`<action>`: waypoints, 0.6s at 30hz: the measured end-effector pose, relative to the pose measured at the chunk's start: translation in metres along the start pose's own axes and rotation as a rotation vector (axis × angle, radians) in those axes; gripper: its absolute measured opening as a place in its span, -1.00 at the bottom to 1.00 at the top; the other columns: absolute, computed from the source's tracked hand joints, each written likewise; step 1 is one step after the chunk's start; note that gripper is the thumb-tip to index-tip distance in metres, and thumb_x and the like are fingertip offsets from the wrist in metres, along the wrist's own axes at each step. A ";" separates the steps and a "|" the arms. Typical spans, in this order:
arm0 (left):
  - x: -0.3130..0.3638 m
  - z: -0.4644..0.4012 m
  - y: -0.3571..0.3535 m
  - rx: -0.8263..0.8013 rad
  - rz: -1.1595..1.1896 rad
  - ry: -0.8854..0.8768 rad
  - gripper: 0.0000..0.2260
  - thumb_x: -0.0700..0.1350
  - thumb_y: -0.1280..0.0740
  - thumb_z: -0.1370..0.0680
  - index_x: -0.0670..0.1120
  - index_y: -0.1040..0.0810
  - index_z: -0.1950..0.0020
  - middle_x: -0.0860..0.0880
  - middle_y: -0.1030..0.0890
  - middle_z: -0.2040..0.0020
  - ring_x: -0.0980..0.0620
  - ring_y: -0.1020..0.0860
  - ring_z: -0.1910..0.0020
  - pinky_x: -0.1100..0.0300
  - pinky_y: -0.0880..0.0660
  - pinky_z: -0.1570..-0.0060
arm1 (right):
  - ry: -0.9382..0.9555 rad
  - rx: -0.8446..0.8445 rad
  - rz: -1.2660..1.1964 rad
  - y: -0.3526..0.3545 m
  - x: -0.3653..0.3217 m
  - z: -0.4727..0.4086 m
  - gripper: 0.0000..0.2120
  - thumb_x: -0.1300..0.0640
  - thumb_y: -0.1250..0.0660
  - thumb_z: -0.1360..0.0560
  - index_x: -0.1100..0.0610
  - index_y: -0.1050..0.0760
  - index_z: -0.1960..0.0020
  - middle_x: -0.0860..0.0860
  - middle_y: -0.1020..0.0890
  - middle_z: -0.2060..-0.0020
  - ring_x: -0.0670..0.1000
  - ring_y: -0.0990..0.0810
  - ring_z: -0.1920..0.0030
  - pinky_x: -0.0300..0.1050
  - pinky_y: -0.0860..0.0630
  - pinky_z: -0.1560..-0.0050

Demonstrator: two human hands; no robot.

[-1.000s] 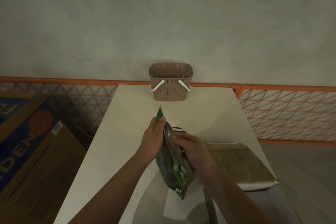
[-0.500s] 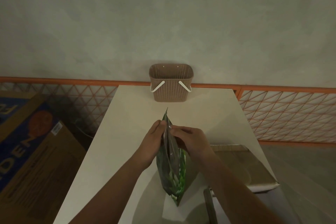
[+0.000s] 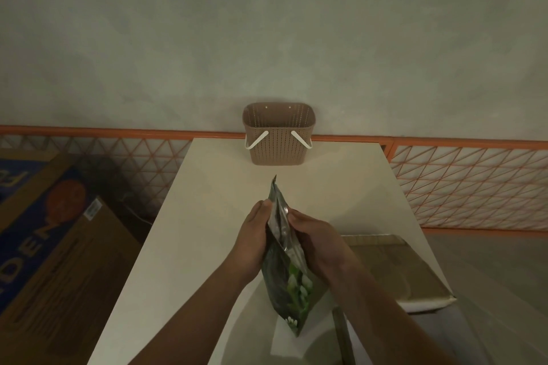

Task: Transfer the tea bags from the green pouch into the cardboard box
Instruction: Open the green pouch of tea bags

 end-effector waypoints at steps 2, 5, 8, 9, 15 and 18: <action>0.002 0.000 0.000 -0.006 -0.030 -0.008 -0.74 -0.03 -0.17 -0.71 -0.19 -0.53 -0.05 -0.17 -0.60 0.06 -0.07 -0.59 0.06 0.06 -0.52 -0.04 | 0.006 0.010 0.019 0.001 -0.002 0.001 -0.71 0.22 -0.18 -0.60 0.25 -0.56 -0.24 0.25 -0.62 -0.16 0.23 -0.57 -0.22 0.10 -0.44 -0.33; 0.012 -0.003 0.001 0.000 -0.172 -0.027 -0.72 0.02 -0.17 -0.70 -0.18 -0.48 -0.03 -0.21 -0.58 0.02 -0.11 -0.59 0.02 -0.02 -0.51 -0.13 | 0.070 0.037 0.084 0.003 -0.010 0.003 -0.74 0.26 -0.23 -0.58 0.26 -0.59 -0.21 0.27 -0.64 -0.11 0.27 -0.59 -0.17 0.18 -0.46 -0.30; 0.023 -0.009 0.001 0.021 -0.326 -0.006 -0.67 0.16 -0.15 -0.68 -0.10 -0.44 -0.02 -0.20 -0.61 -0.03 -0.15 -0.62 -0.06 -0.06 -0.56 -0.15 | 0.131 0.045 0.168 0.000 -0.020 0.008 -0.78 0.28 -0.26 -0.57 0.26 -0.62 -0.14 0.26 -0.67 -0.03 0.25 -0.64 -0.07 0.09 -0.57 -0.16; 0.027 -0.011 0.000 0.016 -0.368 -0.005 -0.66 0.18 -0.15 -0.67 -0.09 -0.43 -0.02 -0.19 -0.60 -0.01 -0.15 -0.62 -0.06 -0.04 -0.59 -0.11 | 0.143 0.046 0.193 -0.001 -0.023 0.010 -0.79 0.28 -0.27 -0.57 0.25 -0.63 -0.12 0.24 -0.69 0.01 0.20 -0.66 0.00 0.00 -0.61 -0.06; 0.040 -0.016 -0.004 -0.037 -0.465 -0.111 -0.69 0.04 -0.15 -0.71 -0.14 -0.45 0.09 -0.17 -0.56 0.12 -0.06 -0.56 0.10 -0.17 -0.52 -0.19 | 0.174 0.042 0.262 -0.002 -0.038 0.012 -0.82 0.31 -0.30 -0.50 0.24 -0.65 -0.02 0.15 -0.70 0.17 0.07 -0.66 0.19 -0.18 -0.57 0.19; 0.043 -0.016 -0.007 -0.047 -0.491 -0.142 -0.69 0.01 -0.17 -0.71 -0.16 -0.49 0.08 -0.16 -0.56 0.13 -0.03 -0.55 0.10 -0.11 -0.51 -0.17 | 0.246 0.060 0.388 -0.006 -0.051 0.009 -0.83 0.16 -0.40 -0.49 0.14 -0.66 -0.06 0.02 -0.73 0.18 -0.07 -0.69 0.22 -0.26 -0.56 0.23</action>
Point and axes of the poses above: each hand's wrist, its own z-axis away from the middle knuckle, its own y-axis out of the back of the hand, x = y × z, the point moved 8 cm from there along -z, towards the middle knuckle
